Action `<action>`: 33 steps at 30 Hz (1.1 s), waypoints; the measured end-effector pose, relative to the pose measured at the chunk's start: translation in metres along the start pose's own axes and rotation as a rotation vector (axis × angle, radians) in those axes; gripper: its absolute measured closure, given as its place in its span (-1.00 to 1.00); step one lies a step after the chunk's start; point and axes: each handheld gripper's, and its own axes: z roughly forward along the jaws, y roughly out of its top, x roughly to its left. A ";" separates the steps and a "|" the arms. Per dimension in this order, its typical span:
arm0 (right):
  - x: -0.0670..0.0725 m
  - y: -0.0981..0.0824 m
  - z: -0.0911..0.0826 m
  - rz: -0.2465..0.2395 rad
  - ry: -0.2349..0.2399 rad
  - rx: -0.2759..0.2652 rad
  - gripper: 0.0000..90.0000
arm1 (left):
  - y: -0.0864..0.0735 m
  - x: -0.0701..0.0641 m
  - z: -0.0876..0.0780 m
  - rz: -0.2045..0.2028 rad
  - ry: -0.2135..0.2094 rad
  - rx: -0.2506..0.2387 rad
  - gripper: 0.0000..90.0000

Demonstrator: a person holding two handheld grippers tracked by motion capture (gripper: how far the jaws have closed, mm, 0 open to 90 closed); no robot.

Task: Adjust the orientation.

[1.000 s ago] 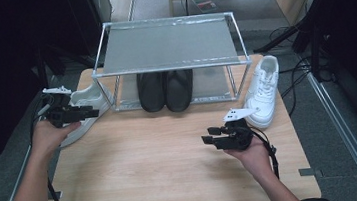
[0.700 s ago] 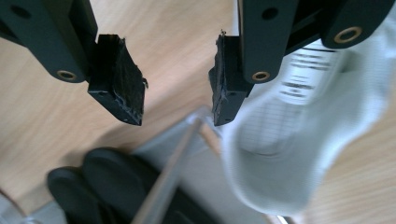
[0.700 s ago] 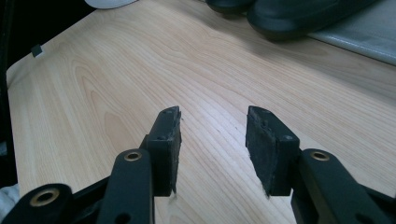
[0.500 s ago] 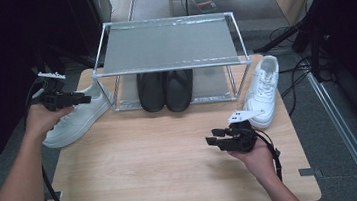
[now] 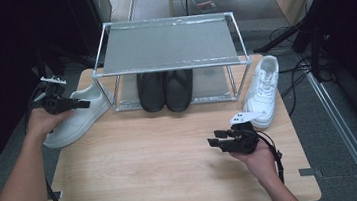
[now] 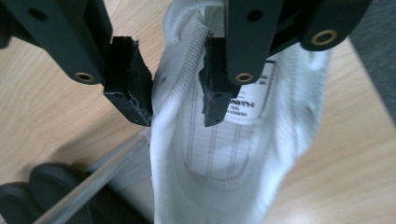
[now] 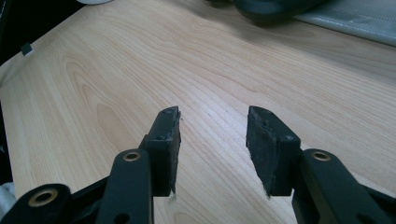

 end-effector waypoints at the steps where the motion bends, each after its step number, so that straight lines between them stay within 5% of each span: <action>1: 0.000 0.000 0.000 -0.001 0.000 0.000 0.24 | -0.001 0.000 0.000 0.008 -0.006 0.002 0.50; 6: 0.000 0.000 0.000 -0.002 -0.006 0.004 0.22 | 0.000 -0.001 -0.003 0.030 -0.020 0.004 0.72; 10: -0.001 0.000 0.000 0.010 -0.015 0.005 0.22 | -0.001 0.002 -0.007 -0.005 -0.021 0.025 0.83; 19: 0.001 0.001 0.000 0.015 -0.003 0.010 0.21 | -0.011 -0.003 -0.022 -0.021 -0.057 0.060 0.84; 28: 0.003 0.004 0.006 0.003 0.007 0.020 0.20 | -0.021 -0.020 -0.038 0.005 -0.044 0.063 0.86; 33: 0.003 0.006 0.005 -0.001 0.016 0.004 0.21 | -0.027 -0.029 -0.045 -0.002 -0.092 0.061 0.86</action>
